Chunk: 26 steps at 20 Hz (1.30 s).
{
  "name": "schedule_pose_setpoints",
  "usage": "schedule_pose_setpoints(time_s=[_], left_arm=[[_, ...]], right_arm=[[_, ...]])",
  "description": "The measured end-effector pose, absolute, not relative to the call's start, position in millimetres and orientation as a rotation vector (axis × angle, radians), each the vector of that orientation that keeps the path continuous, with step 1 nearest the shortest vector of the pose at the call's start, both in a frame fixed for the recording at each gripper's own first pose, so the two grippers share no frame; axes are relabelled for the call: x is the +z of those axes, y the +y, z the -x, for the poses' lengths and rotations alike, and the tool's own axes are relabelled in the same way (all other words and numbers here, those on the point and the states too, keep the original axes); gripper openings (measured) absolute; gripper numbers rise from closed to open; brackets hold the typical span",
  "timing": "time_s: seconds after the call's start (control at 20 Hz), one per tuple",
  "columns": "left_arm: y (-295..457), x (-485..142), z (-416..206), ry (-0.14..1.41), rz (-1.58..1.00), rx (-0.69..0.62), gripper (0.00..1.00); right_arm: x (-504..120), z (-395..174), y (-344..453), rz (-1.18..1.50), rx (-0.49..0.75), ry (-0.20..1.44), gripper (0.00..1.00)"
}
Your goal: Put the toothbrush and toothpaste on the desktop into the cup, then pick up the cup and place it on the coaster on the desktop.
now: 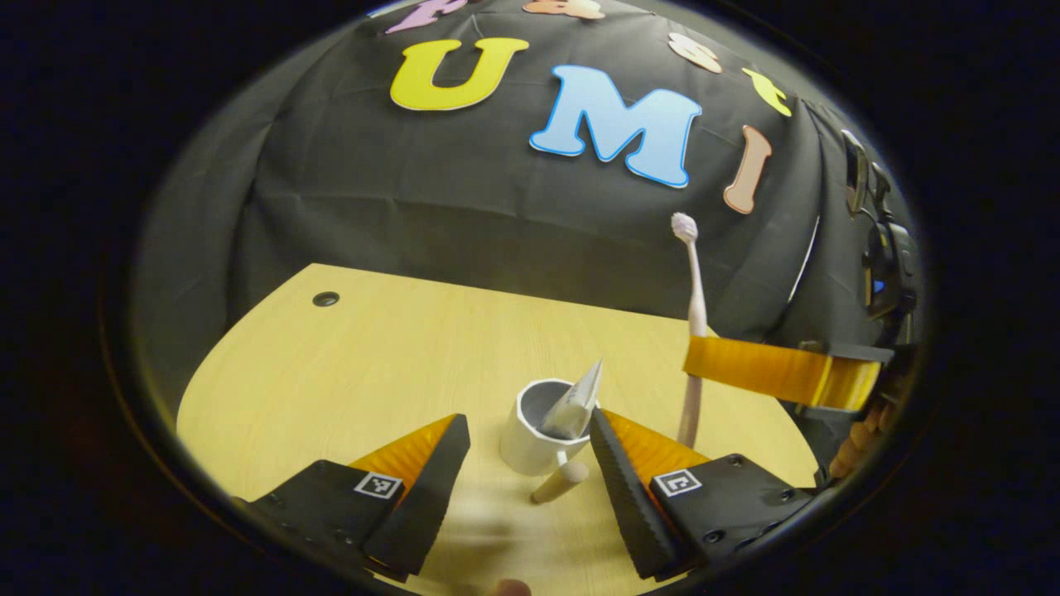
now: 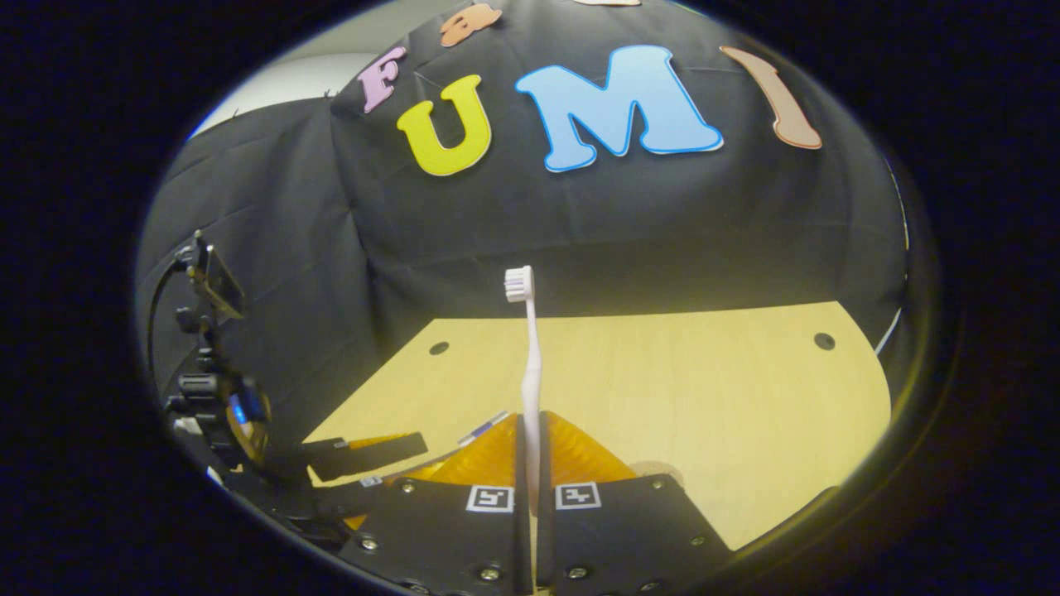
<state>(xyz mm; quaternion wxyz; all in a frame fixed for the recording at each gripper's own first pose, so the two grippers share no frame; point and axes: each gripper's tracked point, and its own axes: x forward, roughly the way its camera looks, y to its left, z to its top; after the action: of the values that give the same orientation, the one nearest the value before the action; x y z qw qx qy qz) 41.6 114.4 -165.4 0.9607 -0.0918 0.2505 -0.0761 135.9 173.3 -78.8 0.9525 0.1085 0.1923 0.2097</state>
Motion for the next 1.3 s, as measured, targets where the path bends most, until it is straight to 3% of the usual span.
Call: schedule_pose_setpoints(time_s=[0.4,1.05,1.1,1.2,1.25,1.3], left_arm=[[132.2,-172.4,-25.6,0.546,0.204,-0.127,0.93],[131.7,-187.0,-9.9,0.605,0.236,-0.139,0.96],[131.2,-186.9,-10.2,0.604,0.235,-0.140,0.93],[128.8,-187.2,-10.0,0.604,0.234,-0.143,0.95],[127.3,-186.1,-9.8,0.604,0.236,-0.146,0.95],[126.5,-186.5,-9.5,0.606,0.237,-0.148,0.93]], right_arm=[[-85.7,-195.9,198.8,-0.212,0.446,0.298,0.03],[-107.4,-198.6,219.5,-0.224,0.469,0.347,0.08],[-106.3,-197.9,218.6,-0.222,0.470,0.346,0.12],[-104.6,-194.6,216.6,-0.223,0.476,0.352,0.18],[-105.9,-193.6,216.0,-0.227,0.476,0.358,0.25],[-106.7,-193.2,212.3,-0.221,0.468,0.362,0.45]])
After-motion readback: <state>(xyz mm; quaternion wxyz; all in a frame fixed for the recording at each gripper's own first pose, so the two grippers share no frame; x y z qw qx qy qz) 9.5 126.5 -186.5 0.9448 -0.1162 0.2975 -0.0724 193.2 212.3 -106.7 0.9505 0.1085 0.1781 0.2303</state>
